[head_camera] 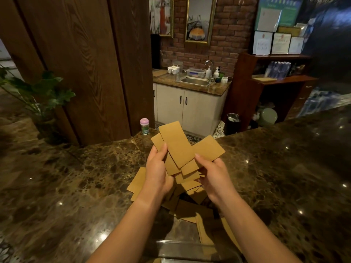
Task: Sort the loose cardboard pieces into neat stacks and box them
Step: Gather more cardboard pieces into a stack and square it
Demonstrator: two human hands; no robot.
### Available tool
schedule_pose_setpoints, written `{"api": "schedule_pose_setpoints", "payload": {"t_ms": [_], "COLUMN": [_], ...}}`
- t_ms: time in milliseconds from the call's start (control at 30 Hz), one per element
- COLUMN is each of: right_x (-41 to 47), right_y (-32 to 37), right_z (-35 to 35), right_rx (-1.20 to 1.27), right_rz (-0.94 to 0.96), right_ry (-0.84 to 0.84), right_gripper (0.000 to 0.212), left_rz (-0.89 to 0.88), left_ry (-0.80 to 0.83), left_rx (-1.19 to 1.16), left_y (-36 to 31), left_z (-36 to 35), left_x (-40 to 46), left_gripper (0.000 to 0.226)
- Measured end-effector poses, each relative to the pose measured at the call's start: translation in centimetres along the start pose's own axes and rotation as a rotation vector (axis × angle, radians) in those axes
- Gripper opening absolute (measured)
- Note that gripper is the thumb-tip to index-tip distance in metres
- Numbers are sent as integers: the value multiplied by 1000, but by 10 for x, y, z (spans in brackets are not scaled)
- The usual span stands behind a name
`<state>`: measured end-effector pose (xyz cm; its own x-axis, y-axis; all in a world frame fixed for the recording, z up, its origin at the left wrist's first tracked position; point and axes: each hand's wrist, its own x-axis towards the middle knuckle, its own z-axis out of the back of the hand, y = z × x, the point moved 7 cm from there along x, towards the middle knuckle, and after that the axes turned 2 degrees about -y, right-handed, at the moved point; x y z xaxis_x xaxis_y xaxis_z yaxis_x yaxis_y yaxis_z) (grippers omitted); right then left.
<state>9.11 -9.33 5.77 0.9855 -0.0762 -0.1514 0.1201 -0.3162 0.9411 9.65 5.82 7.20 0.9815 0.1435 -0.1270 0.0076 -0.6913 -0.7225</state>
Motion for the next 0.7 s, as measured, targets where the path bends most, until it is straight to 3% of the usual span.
{"api": "schedule_pose_setpoints", "payload": {"t_ms": [200, 300, 500, 600, 700], "right_x": [4, 0, 6, 3, -1], "right_y": [12, 13, 9, 8, 8], "right_z": [0, -7, 6, 1, -4], "right_rx": [-12, -92, 27, -64, -114], "right_rz": [71, 82, -9, 7, -3], "right_ry": [80, 147, 52, 127, 161], "right_gripper": [7, 13, 23, 25, 33], "left_rz": [-38, -29, 145, 81, 24], "left_ry": [-42, 0, 45, 111, 58], "left_rx": [95, 97, -57, 132, 253], "left_y": [-10, -9, -2, -8, -12], "left_z": [4, 2, -4, -8, -5], "left_x": [1, -1, -4, -7, -6], "left_gripper": [21, 20, 38, 26, 28]}}
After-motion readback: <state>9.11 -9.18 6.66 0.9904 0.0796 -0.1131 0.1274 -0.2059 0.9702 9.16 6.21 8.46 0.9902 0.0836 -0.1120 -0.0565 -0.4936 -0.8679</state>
